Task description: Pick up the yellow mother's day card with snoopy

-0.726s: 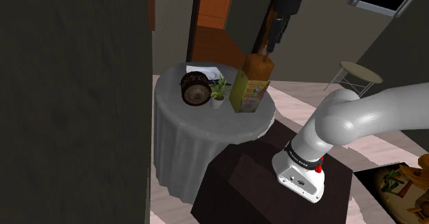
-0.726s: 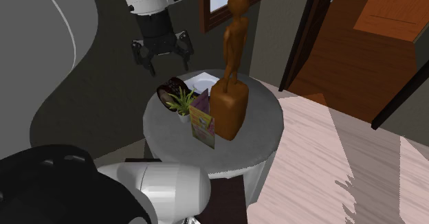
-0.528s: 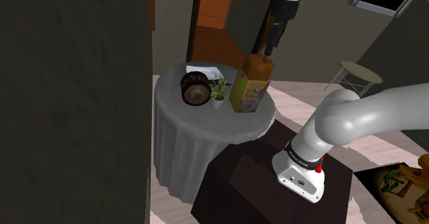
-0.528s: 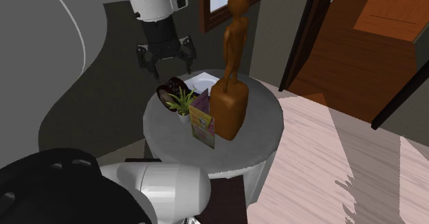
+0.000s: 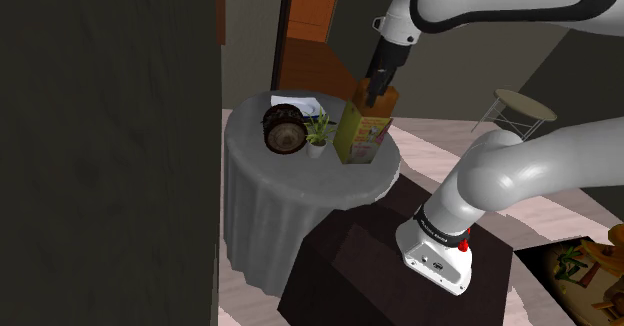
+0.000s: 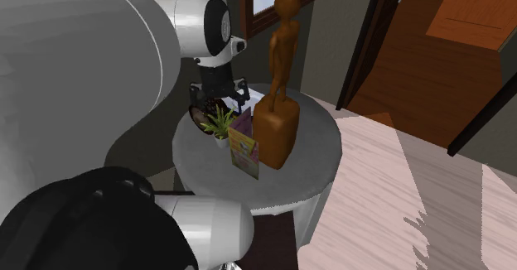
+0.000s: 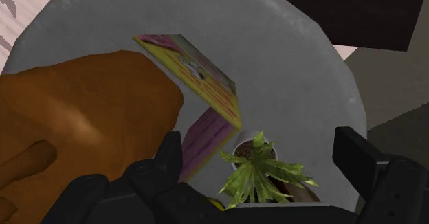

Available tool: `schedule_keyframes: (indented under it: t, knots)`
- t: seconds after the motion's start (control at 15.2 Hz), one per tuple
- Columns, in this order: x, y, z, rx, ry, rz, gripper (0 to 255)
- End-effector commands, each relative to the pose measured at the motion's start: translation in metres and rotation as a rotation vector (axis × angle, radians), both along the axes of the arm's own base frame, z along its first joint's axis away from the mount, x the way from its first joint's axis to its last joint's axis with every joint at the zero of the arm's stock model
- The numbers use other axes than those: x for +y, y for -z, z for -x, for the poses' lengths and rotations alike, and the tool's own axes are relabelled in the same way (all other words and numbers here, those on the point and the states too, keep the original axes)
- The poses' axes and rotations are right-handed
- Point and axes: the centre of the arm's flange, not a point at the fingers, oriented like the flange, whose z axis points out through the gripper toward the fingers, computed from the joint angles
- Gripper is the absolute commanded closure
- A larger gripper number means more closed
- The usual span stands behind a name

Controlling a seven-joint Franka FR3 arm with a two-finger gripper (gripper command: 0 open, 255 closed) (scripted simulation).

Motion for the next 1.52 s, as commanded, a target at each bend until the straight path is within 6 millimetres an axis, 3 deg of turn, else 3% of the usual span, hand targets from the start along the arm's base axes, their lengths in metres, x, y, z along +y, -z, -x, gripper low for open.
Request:
schedule_keyframes:
  t: [0.0, 0.2, 0.79, 0.86, 1.45]
  knots:
    - [-0.008, 0.024, -0.005, -0.015, 0.007, -0.022, 0]
    - [-0.018, 0.056, -0.012, -0.031, 0.015, -0.049, 0]
    - [-0.018, 0.096, -0.012, -0.031, 0.015, -0.049, 0]
    - [-0.018, 0.096, -0.012, -0.031, 0.015, -0.049, 255]
    - [-0.018, 0.096, -0.012, -0.031, 0.015, -0.049, 255]
